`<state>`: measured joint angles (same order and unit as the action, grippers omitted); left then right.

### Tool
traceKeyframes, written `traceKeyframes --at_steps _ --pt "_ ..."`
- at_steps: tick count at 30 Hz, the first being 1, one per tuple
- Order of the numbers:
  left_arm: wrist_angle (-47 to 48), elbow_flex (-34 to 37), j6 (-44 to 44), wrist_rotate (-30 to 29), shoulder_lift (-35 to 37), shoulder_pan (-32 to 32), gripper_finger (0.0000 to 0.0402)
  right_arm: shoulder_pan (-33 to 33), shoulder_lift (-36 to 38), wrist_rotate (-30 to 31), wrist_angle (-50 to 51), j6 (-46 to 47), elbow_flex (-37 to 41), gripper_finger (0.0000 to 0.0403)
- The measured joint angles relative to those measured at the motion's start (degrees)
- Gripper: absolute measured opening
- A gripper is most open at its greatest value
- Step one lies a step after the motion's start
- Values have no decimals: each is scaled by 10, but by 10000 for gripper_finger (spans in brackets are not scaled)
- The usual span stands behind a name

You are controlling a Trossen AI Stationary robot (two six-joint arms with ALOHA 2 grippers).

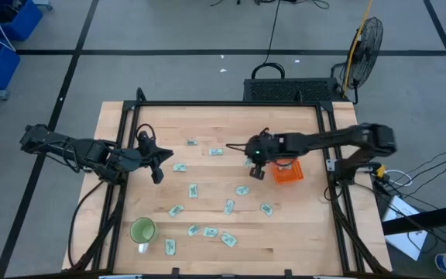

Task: Pick and place Stevia / Truvia into bins
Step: Put the stevia packet into the orange basket

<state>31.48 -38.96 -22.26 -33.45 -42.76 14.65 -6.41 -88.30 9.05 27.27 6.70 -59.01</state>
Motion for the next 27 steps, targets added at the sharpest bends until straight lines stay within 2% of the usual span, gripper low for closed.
traceKeyframes --at_steps 3,8,13,18,23,27 --pt "0 0 -10 0 0 0 44 17 67 52 95 79 -4 1" --pt "0 0 -22 0 0 0 44 50 157 102 277 298 1 1" --pt "0 0 -21 0 0 0 44 82 207 102 313 428 65 1" --pt "0 0 -20 0 0 0 44 93 217 81 290 460 140 1" --pt "0 0 -20 0 0 0 44 91 217 30 201 412 195 2" --pt "0 0 -20 0 0 0 44 92 217 29 185 381 210 6"
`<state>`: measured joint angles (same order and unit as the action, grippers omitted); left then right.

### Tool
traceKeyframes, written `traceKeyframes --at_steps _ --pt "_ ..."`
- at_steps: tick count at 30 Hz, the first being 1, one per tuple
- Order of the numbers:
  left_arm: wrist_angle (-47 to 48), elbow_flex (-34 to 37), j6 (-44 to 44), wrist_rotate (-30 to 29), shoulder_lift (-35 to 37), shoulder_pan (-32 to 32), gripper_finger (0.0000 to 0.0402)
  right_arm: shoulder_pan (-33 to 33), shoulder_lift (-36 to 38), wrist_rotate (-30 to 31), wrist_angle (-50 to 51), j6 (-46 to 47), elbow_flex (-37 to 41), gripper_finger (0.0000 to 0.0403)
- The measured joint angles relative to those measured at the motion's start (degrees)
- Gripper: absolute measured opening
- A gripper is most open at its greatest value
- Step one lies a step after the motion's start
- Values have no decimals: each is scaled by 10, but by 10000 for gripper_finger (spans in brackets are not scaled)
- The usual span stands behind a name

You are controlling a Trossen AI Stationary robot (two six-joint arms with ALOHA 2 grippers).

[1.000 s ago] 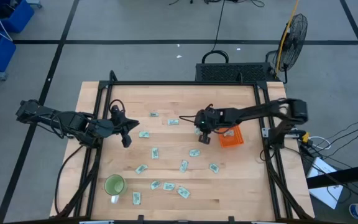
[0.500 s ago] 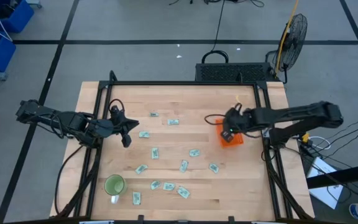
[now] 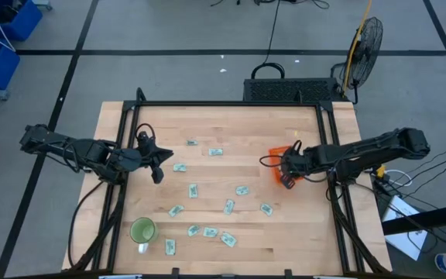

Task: Pick and place Stevia / Truvia into bins
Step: Put the stevia packet into the orange basket

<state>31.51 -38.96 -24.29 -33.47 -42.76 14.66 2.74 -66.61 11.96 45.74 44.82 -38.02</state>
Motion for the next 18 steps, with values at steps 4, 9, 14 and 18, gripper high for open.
traceKeyframes --at_steps 4,9,14,18 --pt "0 0 0 0 0 0 44 0 0 0 1 -7 1 29" --pt "0 0 1 0 0 0 44 0 0 17 3 -21 1 61" --pt "0 0 1 0 0 0 44 -1 6 32 -45 -76 1 78" --pt "0 0 10 0 0 0 44 -1 34 29 -146 -142 0 81"
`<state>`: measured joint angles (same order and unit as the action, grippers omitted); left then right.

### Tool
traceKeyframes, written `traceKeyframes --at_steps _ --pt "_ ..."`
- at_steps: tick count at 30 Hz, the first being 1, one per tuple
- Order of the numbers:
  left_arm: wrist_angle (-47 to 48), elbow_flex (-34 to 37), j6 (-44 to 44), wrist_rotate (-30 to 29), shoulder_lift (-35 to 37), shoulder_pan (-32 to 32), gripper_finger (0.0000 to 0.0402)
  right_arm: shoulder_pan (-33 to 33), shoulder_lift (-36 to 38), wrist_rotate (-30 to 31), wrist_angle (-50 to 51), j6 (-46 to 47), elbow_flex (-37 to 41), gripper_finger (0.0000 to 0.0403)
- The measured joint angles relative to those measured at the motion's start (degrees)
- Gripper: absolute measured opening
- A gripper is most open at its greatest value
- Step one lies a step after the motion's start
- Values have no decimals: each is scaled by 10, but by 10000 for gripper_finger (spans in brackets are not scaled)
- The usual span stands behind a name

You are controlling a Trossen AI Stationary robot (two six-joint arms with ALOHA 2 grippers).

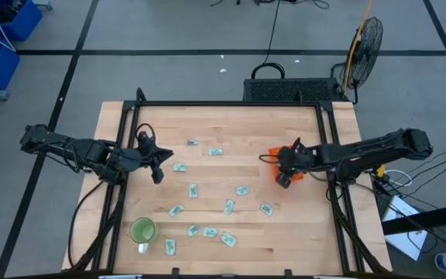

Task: Pick and place Stevia / Truvia into bins
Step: Put the stevia packet into the orange basket

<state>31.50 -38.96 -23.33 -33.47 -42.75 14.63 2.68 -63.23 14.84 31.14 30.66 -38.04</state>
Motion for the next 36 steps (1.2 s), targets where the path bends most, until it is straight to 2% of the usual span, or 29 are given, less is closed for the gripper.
traceKeyframes --at_steps 7,12,16,23,29,36 --pt "-1 0 19 0 0 0 44 36 43 -13 -56 -65 -47 82" --pt "-4 0 17 0 0 0 44 79 10 -30 -59 -27 -99 82" --pt "-33 0 20 1 0 0 44 107 -46 -30 -29 -16 -173 82" --pt "-57 0 18 16 0 0 44 155 -205 -34 190 59 -314 82" --pt "-57 0 21 17 0 0 44 188 -311 -116 223 67 -328 82" --pt "-56 0 21 20 0 0 44 204 -372 -122 210 68 -328 83"
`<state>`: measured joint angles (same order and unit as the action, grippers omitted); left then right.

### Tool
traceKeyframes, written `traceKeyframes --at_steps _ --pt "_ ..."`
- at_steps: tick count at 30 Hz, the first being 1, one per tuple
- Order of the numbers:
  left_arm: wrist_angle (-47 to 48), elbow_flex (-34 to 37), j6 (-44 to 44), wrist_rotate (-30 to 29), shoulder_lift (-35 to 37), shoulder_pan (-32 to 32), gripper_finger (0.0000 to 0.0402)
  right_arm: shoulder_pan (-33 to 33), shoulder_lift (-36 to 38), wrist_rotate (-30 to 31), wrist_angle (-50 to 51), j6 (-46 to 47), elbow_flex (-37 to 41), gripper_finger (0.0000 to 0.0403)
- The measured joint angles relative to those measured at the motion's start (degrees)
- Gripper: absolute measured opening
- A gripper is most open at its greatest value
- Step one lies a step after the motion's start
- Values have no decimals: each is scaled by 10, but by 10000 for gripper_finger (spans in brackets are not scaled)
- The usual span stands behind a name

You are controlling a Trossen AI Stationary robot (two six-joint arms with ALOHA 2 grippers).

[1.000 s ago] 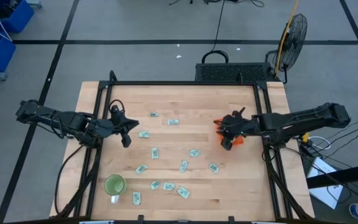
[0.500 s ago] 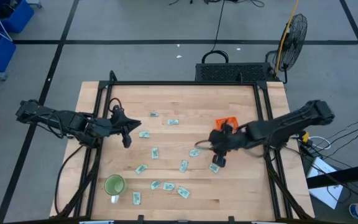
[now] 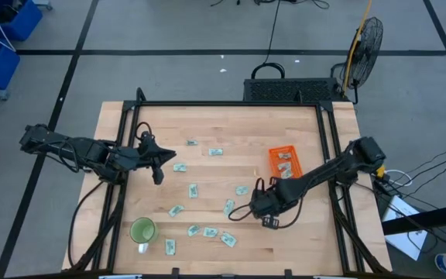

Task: Pick and place Stevia / Truvia into bins
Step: Put the stevia packet into the orange basket

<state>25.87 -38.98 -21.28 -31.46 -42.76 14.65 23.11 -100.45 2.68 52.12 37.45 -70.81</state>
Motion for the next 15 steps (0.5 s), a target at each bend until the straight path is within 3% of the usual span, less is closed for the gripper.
traceKeyframes --at_steps 15 --pt "31 0 1 2 0 0 44 -5 -50 4 -25 17 0 150"
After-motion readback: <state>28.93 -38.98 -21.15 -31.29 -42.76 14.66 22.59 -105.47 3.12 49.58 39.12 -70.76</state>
